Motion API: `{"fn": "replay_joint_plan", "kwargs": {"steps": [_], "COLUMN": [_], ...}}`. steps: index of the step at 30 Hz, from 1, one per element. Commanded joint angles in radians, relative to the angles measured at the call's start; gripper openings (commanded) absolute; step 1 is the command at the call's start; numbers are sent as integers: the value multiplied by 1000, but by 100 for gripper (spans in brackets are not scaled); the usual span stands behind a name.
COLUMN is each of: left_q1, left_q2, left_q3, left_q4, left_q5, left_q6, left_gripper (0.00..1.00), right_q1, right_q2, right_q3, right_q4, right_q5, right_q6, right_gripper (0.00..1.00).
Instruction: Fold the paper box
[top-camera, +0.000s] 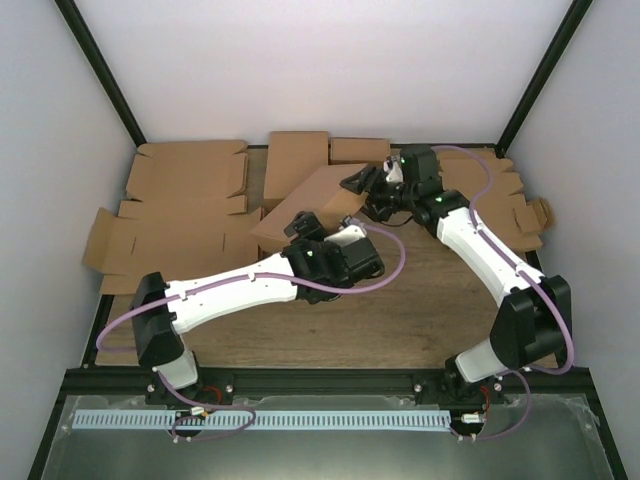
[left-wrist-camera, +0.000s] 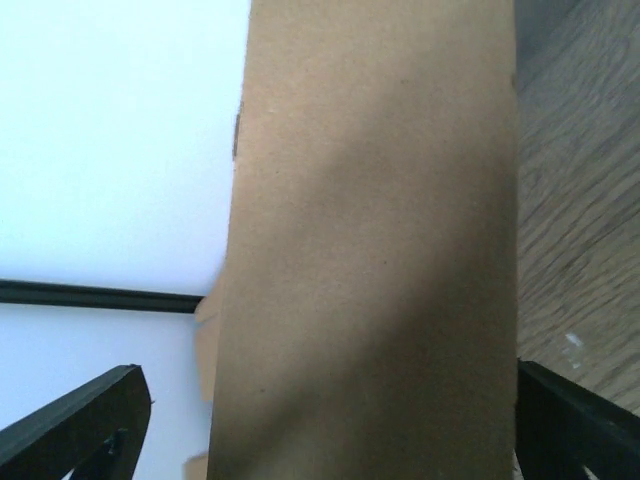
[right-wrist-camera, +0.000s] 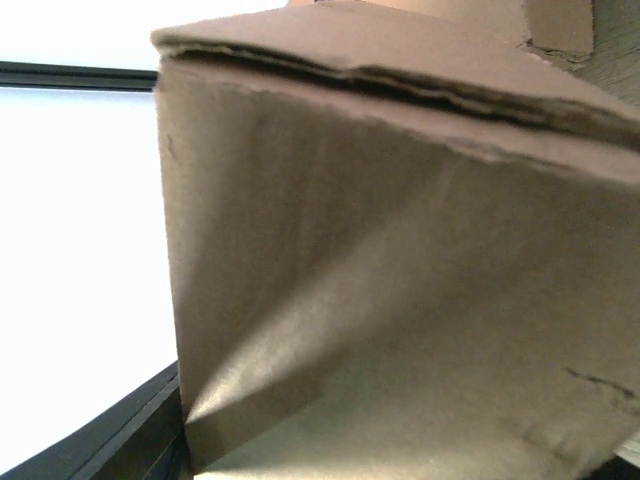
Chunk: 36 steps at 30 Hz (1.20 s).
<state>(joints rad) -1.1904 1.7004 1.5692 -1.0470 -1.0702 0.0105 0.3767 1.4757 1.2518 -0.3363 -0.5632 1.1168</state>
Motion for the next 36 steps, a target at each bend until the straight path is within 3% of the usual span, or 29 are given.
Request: {"fn": "replay_joint_plan", "kwargs": {"steps": [1,3,7,11,14,18,26,36], "left_q1": [-16,-18,-9,43,61,62,63,62], "left_q2": [-18,-72,-289,-559,-685,-784,-960,-788], "left_q3": [31,36,-100,-280,-351,-437,-714,-746], "left_q4": [6,20,195,391,376,353,591,723], "left_q5": [86,246,543,720,657,597,600,436], "left_q6": [-48,-108,-226,-328,-289,-131,325,611], "left_gripper": [100,100,100,100,100,100,100,100], "right_q1": [-1,-11,-48,-79,-99,-134,-160,-162], "right_q2": [18,28,51,78,101,115,72,54], "right_q3": [26,23,-4,0,48,116,140,157], "right_q4": [11,35,160,228,191,119,80,73], "right_q5": [10,-2,-98,-177,-218,-279,-345,-387], "right_q6": [-11,-9,-13,-29,-74,-136,-169,-144], "right_gripper": [56,56,53,53,53,54,55,58]}}
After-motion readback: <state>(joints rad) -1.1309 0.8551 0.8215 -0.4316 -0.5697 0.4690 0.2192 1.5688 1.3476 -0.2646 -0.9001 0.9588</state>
